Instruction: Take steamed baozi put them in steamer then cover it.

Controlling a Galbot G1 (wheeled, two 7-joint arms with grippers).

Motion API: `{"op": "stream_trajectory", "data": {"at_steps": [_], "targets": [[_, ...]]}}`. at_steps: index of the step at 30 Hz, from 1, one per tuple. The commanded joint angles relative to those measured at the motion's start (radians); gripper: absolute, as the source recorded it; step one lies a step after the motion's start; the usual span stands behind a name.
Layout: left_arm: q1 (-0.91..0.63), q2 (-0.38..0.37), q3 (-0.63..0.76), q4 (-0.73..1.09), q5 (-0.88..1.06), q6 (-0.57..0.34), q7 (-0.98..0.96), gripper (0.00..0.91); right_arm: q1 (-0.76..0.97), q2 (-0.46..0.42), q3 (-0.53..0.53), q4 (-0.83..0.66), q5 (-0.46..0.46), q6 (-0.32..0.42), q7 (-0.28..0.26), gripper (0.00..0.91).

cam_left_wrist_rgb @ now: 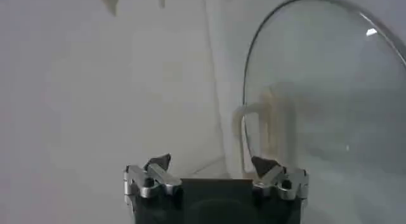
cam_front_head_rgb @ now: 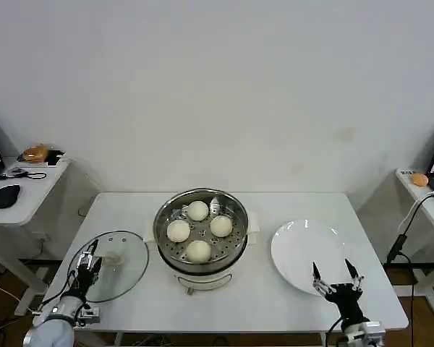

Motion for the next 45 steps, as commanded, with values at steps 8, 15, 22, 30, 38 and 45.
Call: {"op": "stream_trajectory", "data": {"at_steps": [8,15,22,30,38,45], "targets": [[-0.108,-0.009,0.054,0.083,0.018,0.0,-0.005,0.907,-0.01,0.014,0.002,-0.001,-0.011,0.005,-0.002,0.907],[-0.136,-0.012,0.058,0.126,0.018,-0.007,-0.011,0.0,-0.008,0.019,-0.002,-0.008,-0.018,0.006,-0.002,0.907],[-0.124,-0.016,0.047,0.124,0.02,-0.018,-0.014,0.0,-0.002,0.018,-0.005,-0.013,-0.019,0.004,-0.003,0.907],[-0.101,-0.025,0.02,0.103,0.025,-0.023,-0.009,0.0,0.0,0.014,-0.016,-0.017,-0.023,0.004,-0.004,0.907],[-0.034,-0.028,-0.027,-0.015,-0.011,-0.01,-0.021,0.0,-0.003,0.002,-0.034,-0.013,-0.027,0.004,-0.006,0.907],[0.06,-0.02,-0.066,-0.189,-0.054,0.093,-0.016,0.0,-0.004,-0.023,-0.063,-0.013,-0.028,0.005,-0.008,0.907]]}}
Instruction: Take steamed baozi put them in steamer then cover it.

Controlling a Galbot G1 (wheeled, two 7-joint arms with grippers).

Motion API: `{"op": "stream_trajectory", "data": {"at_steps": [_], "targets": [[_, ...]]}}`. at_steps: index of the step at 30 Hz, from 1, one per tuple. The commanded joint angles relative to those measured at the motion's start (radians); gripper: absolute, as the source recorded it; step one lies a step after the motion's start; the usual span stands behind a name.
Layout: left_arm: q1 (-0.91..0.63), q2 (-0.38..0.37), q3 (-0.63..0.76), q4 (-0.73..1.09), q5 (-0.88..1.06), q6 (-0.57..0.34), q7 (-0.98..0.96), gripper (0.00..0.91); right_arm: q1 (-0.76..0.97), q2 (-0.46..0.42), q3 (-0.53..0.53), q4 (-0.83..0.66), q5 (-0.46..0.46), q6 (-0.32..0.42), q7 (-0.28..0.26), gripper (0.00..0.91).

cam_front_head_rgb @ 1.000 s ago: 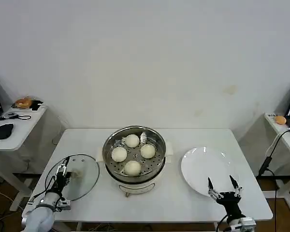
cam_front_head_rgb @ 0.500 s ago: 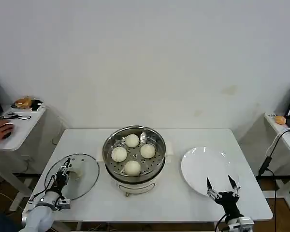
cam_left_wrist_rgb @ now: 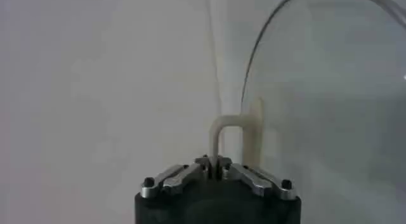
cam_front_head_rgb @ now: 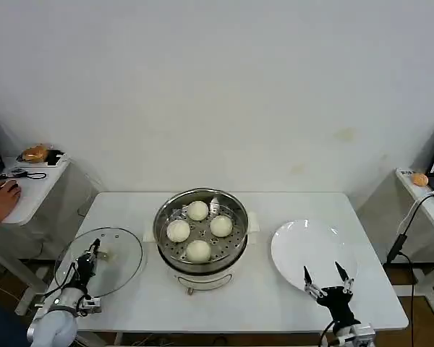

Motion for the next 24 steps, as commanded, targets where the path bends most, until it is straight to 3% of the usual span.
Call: {"op": "stream_trajectory", "data": {"at_steps": [1,10,18,24], "targets": [[0.12,0.005,-0.047,-0.233,-0.052,0.118,0.01,0.0,0.001,-0.02,-0.023,-0.002,0.0,0.0,-0.001,0.907],[0.175,0.026,-0.091,-0.486,-0.12,0.349,0.119,0.0,0.022,-0.057,-0.048,-0.008,-0.002,-0.004,-0.008,0.907],[0.15,0.07,-0.08,-0.57,-0.181,0.428,0.21,0.0,0.026,-0.056,-0.05,-0.013,-0.014,0.0,-0.018,0.907],[0.088,0.102,0.005,-0.63,-0.179,0.476,0.267,0.0,0.024,-0.045,-0.058,-0.008,-0.049,0.003,-0.019,0.907]]}}
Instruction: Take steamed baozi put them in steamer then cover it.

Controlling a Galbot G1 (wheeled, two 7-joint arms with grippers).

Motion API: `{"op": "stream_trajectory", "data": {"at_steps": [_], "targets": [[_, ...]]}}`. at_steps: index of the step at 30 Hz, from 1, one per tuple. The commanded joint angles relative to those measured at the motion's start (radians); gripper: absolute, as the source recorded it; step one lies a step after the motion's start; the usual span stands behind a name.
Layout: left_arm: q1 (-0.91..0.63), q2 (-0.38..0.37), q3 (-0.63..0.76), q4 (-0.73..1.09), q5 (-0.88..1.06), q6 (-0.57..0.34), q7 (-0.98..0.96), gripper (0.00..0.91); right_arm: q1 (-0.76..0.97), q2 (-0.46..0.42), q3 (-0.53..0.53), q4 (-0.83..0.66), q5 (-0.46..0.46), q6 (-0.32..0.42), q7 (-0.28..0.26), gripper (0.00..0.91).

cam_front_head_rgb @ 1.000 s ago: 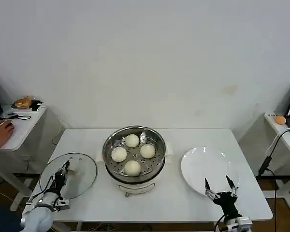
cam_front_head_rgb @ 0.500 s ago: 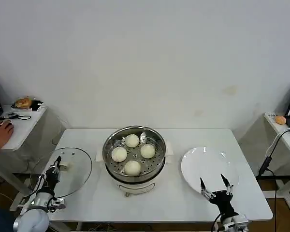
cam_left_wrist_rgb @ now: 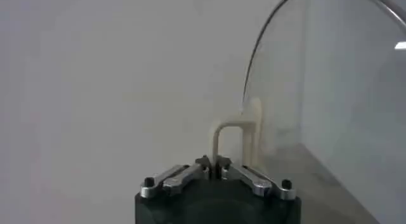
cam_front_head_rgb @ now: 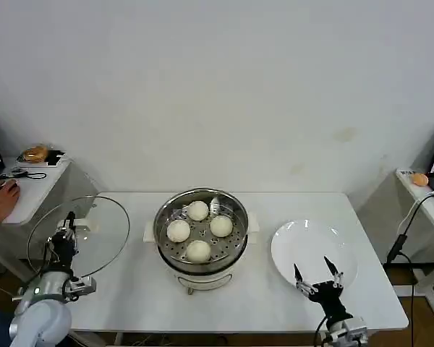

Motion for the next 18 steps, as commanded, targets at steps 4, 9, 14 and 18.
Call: {"op": "stream_trajectory", "data": {"at_steps": [4,9,14,18], "targets": [[-0.099,0.055,0.158,-0.188,-0.057,0.18,0.145,0.0,-0.009,0.009,-0.006,0.001,-0.04,0.007,-0.001,0.907],[-0.197,0.002,0.285,-0.197,-0.002,0.217,0.204,0.0,-0.013,0.02,-0.003,-0.01,-0.05,0.01,0.0,0.907],[-0.287,-0.071,0.382,-0.171,0.067,0.241,0.255,0.0,-0.015,0.036,-0.006,-0.016,-0.07,0.012,0.001,0.907],[-0.329,-0.114,0.434,-0.158,0.128,0.251,0.297,0.0,-0.015,0.042,-0.006,-0.016,-0.077,0.012,0.001,0.907]]}}
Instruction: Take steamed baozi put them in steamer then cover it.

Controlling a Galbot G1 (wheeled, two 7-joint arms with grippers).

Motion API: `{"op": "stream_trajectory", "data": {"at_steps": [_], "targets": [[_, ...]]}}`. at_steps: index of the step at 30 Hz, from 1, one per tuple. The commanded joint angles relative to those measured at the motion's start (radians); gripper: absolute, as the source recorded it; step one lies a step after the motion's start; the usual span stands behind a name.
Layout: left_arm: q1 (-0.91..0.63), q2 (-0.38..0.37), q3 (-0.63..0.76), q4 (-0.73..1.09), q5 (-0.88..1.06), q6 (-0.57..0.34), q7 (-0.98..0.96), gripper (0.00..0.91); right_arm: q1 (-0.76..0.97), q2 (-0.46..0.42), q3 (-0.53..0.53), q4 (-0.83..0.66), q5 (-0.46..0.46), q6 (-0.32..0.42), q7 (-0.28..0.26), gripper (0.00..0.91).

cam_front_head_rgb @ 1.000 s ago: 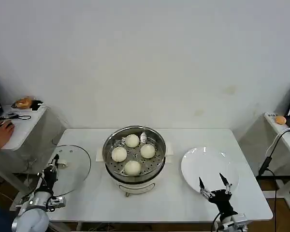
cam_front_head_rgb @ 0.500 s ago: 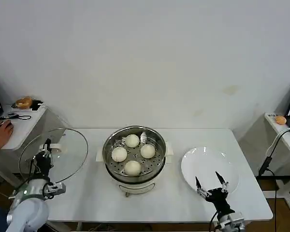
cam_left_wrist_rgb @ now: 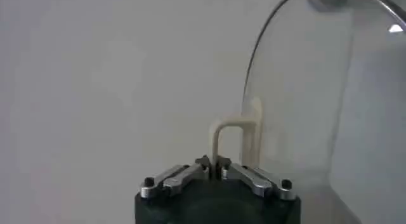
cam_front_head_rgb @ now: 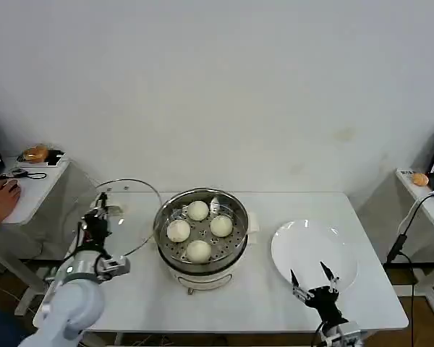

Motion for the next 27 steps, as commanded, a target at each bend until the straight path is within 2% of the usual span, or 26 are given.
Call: {"op": "stream_trajectory", "data": {"at_steps": [1,10,21,27], "targets": [[-0.167,-0.106,0.214,-0.014,0.13,0.071,0.134,0.0,0.0,0.013,-0.001,-0.004,-0.022,0.002,0.001,0.907],[-0.258,-0.19,0.309,0.032,0.22,0.087,0.195,0.0,0.006,0.027,-0.004,-0.022,-0.034,0.008,0.001,0.907],[-0.237,-0.31,0.398,0.084,0.319,0.072,0.202,0.0,0.007,0.039,-0.013,-0.027,-0.045,0.01,0.001,0.907],[-0.225,-0.348,0.419,0.1,0.35,0.062,0.203,0.0,0.009,0.043,-0.022,-0.029,-0.053,0.01,0.002,0.907]]}}
